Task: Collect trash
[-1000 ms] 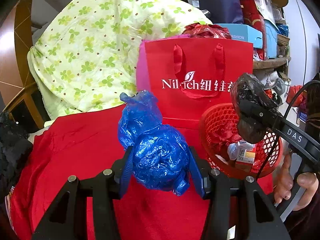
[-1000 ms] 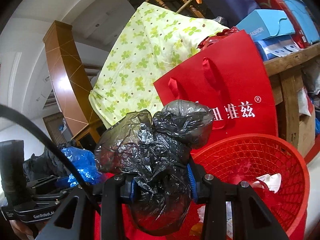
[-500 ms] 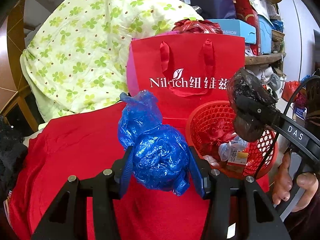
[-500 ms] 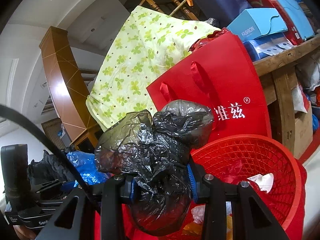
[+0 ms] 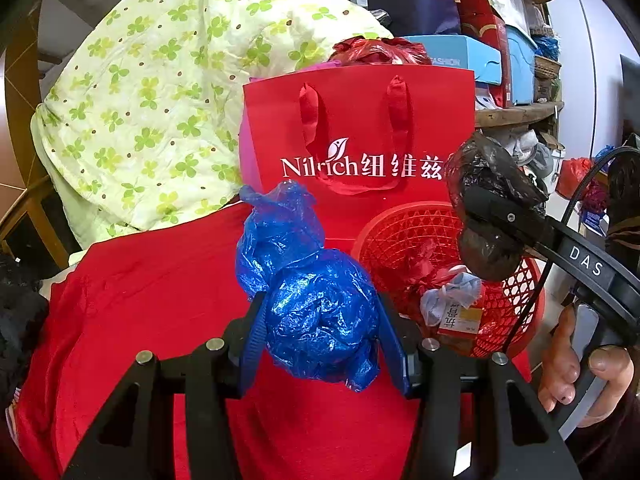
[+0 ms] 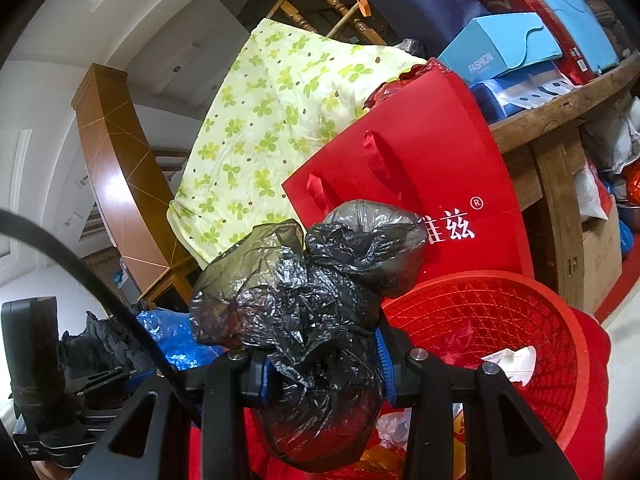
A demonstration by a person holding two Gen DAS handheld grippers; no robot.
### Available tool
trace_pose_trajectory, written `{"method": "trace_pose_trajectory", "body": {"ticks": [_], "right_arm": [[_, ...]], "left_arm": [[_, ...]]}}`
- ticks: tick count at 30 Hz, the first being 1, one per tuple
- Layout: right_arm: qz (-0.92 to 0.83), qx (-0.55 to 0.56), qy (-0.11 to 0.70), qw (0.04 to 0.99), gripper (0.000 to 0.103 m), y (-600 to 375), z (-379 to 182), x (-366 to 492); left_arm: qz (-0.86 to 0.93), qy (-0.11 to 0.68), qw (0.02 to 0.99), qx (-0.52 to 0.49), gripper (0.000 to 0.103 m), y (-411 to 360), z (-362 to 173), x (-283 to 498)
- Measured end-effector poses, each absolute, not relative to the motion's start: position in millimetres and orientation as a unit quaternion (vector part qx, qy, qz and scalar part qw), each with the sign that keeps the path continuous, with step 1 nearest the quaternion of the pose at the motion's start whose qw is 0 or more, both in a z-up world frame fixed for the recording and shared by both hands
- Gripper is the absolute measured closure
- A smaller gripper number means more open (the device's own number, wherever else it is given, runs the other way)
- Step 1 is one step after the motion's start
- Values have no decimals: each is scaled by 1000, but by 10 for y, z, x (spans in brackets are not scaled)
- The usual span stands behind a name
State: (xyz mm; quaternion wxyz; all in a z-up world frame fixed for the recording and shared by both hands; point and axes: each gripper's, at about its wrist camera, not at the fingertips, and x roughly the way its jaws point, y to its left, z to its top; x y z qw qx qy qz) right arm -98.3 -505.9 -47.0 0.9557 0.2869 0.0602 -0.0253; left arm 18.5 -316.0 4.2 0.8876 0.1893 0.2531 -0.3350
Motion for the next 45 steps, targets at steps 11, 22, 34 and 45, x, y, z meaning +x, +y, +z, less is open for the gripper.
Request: {"method": "trace_pose_trajectory", "body": {"ticks": [11,22,34,45], "right_arm": [[-36,302,52,951,60,-5075,-483,-1107],[-50,318,43,946,60,-5022,-509,-1275],[-69,334,34,939,60,-5025,-534,-1399],[-92,360,32,928,60,-5155,-571,-1434]], "left_arm": [[-346,258,880,197,49,-3315,-11,106],[-356,263,874,202,49,-3417,-41,40],[-419,249,856,171,49,-3400,34,-40],[-463,253,833,166,48,-3596,-39,-67]]}}
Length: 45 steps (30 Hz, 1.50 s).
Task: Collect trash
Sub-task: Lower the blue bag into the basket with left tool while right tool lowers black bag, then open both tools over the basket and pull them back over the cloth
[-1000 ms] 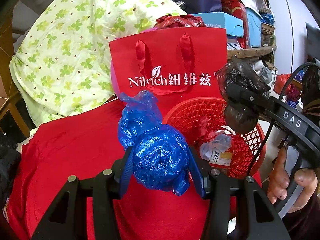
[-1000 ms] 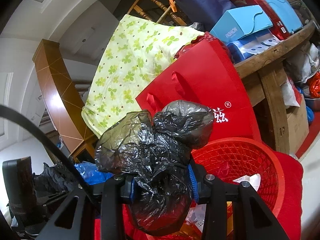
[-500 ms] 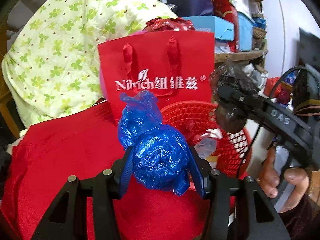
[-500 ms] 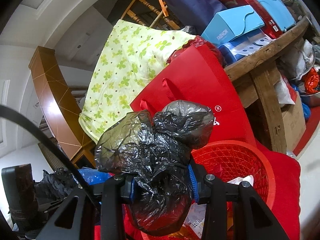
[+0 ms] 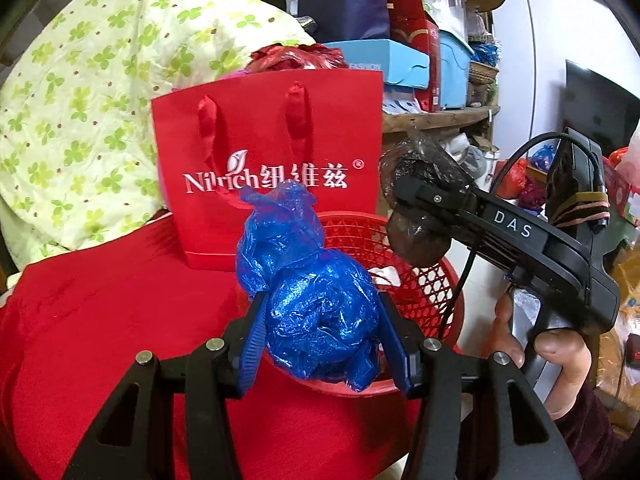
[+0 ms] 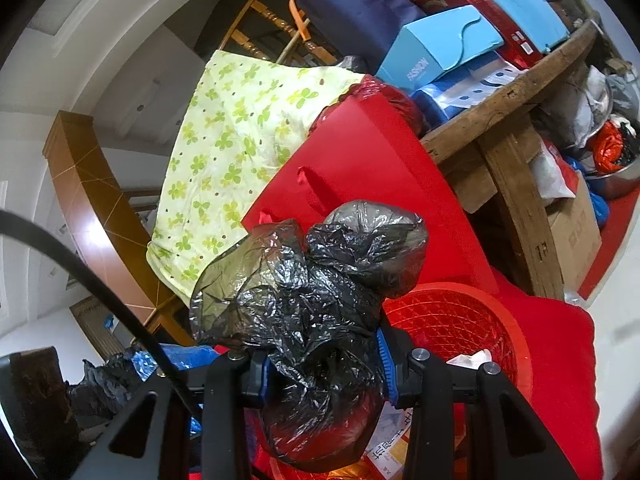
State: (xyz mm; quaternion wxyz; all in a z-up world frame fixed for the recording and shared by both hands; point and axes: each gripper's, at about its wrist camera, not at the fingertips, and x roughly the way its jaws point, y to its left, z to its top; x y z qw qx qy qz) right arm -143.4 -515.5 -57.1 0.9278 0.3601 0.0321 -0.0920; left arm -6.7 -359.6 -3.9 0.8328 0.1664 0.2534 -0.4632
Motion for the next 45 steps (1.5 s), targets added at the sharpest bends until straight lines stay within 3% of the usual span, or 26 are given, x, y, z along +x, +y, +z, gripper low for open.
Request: {"method": "trace_pose_trajectory", "body": {"ticks": [8,12,24,26,28,30,38,41,45], "right_arm": [[-106,390,30,914,60,-5309,-646,-1452],[-112,388,37,914,59,-5332,-658,-1413],[-100,377,68,918,56,-5236,-662,-1127],[-96,370,75,921,51,-5183,-646,-1037],[-100,365,81,922,34,-5128,-635,-954],[-107,357,84,924,30,-5077,-628,-894],[-148,332,50,930,30,-4990,-580,-980],[-168,313,42,934,30,-4948,-560,-1027],[-194,280,44,939,30,-4810,-523,-1117]], "left_arm": [[-483,262,818,168,47,-3860,-166,21],[-477,260,819,186,31,-3990,-279,56],[-439,252,845,171,25,-3391,-299,190],[-434,250,850,166,25,-3263,-285,213],[-427,249,854,161,24,-3134,-276,234],[-422,251,857,156,24,-3026,-276,259],[-383,258,877,132,23,-2690,-225,364],[-362,247,889,135,11,-2608,-166,353],[-347,228,899,138,11,-2545,-35,317]]}}
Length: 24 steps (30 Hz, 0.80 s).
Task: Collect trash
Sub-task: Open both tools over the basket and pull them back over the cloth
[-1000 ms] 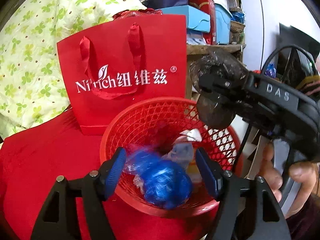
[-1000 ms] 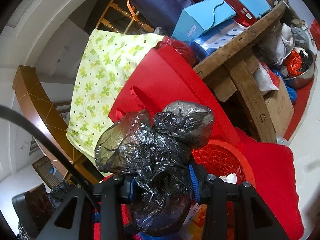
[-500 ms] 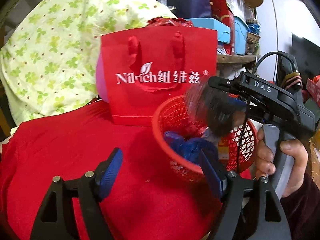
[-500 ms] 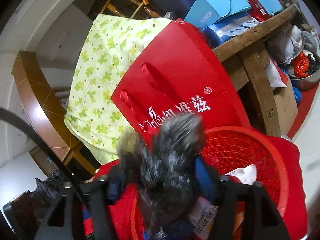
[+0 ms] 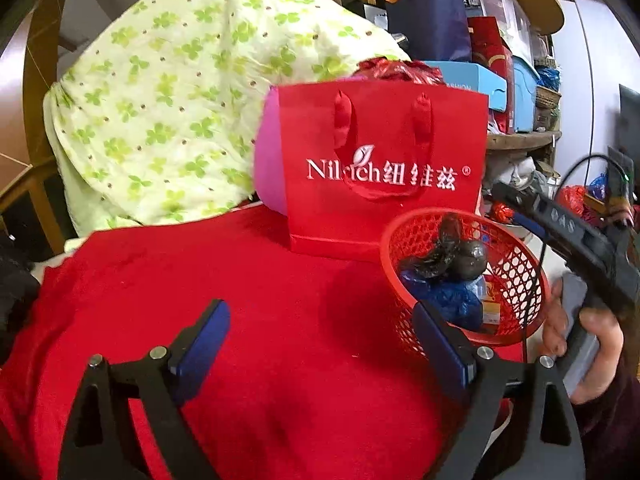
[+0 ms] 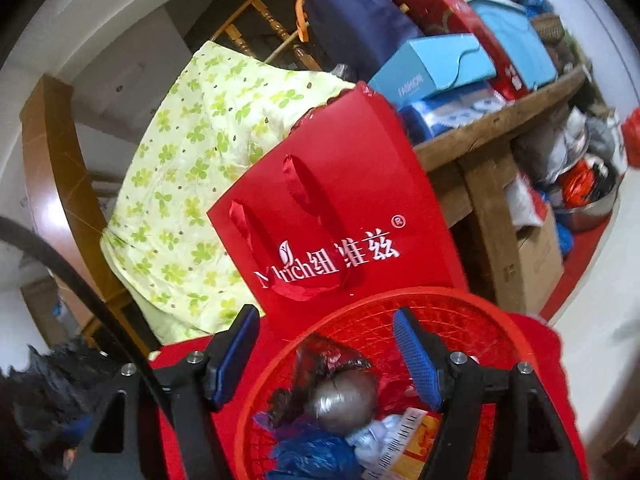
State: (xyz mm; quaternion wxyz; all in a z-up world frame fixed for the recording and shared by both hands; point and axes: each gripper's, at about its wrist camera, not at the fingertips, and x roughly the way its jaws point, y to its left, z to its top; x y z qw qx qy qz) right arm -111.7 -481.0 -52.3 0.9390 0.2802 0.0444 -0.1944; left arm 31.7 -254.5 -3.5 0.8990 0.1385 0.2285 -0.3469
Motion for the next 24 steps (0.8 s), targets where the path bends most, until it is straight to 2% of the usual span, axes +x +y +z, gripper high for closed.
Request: {"method": "trace_pose_trajectory", "body": {"ticks": [10,24], "right_arm": [[-208,198,71,955,30,-4199,-297,-1650],[-219,142,111,959,30,-3600,155,-2069]], "left_arm": [[-346,216,902,142,10,-2410,120,205],[-347,195,907,136,10,-2111,344,-93]]}}
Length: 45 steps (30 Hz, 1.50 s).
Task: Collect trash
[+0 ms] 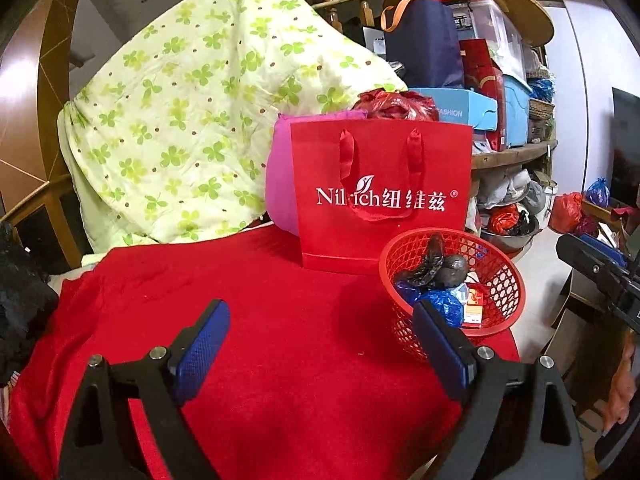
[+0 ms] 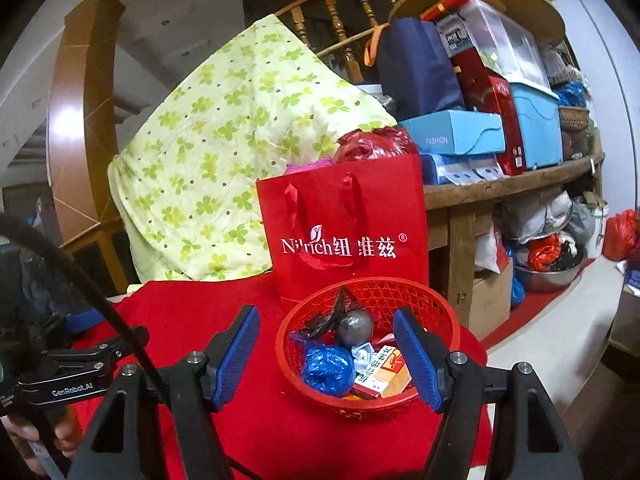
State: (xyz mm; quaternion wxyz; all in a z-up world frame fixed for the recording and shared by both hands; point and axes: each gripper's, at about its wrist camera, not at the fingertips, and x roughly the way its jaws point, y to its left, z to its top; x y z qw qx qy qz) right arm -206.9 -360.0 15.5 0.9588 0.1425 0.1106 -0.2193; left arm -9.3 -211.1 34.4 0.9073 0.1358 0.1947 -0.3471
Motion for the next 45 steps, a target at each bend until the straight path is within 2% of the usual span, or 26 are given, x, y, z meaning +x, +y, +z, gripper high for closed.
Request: {"method": "trace_pose_trajectory", "body": {"ticks": [10,12,14,22,32,45], "right_arm": [[-229,147,138,952,30,-3393,319,-2247],[-232,151,142,950,30,-3378,334,-2283],[-236,150,144,949,30,-3350,356,-2321],[-233,136,130,954,30,-3240,489,-2497],[-231,127,114,958,30,-3144,620,-2641],[-228,118,102,961,30,-3080,702,-2723]], "left_arm": [[-334,166,916,148,10,-1944,583,-372],[-330,163,918,147,8,-1908,635,-417],[-326,162,920,146,0,-1884,666,-455],[-333,162,919,136,0,-1794,815,-607],[-324,196,918,115,0,-1713,914,-662],[-277,179,936,121,0,-1575,1032,-778]]}}
